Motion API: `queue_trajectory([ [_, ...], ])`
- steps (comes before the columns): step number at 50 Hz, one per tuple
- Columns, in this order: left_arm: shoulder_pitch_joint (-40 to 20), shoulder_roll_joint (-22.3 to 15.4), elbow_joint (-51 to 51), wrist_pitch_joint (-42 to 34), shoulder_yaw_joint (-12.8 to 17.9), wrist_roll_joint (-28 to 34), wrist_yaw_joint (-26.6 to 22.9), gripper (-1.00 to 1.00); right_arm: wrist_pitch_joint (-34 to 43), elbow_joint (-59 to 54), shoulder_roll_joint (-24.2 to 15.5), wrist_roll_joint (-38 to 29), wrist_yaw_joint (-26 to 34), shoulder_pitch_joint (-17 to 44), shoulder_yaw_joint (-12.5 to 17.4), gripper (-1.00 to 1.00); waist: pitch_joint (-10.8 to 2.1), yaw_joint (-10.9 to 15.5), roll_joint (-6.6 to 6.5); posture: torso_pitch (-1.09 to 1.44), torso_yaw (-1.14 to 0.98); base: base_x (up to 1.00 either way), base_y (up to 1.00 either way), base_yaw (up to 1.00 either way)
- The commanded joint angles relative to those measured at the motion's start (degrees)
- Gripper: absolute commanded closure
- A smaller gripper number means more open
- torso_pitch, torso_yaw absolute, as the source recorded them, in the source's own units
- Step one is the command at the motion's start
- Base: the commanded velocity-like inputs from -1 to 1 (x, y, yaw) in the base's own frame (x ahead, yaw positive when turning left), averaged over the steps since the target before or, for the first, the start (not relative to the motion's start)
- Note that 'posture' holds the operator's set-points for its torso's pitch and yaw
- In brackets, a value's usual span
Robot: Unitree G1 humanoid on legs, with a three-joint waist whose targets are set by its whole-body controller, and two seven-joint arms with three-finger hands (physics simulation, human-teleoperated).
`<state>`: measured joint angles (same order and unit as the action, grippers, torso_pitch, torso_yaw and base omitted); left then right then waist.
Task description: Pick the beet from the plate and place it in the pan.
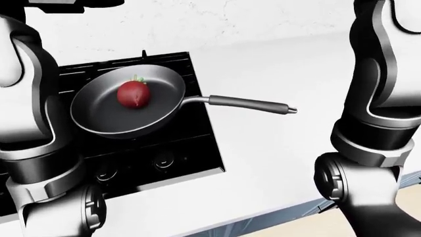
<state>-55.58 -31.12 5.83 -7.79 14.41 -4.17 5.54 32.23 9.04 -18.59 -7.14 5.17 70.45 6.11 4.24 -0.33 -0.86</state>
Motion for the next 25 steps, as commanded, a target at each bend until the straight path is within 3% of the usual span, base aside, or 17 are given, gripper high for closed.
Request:
queue_trajectory([
  [1,-1.1,-0.6,1.5,1.6,0.5,0.1,0.3,-1.00,-1.5,1.3,-0.3,-0.1,-0.5,1.3,0.5,-1.00,-1.63,0.0,-0.14,0.00,0.00,0.00,0.00,0.00],
  [25,-2.6,-1.6,5.8,3.1,0.8,0.1,0.9,-1.00,-4.4,5.2,-1.2,-0.4,-0.8,2.4,0.6,-1.00,-1.45,-0.1,-0.10,0.00,0.00,0.00,0.00,0.00],
])
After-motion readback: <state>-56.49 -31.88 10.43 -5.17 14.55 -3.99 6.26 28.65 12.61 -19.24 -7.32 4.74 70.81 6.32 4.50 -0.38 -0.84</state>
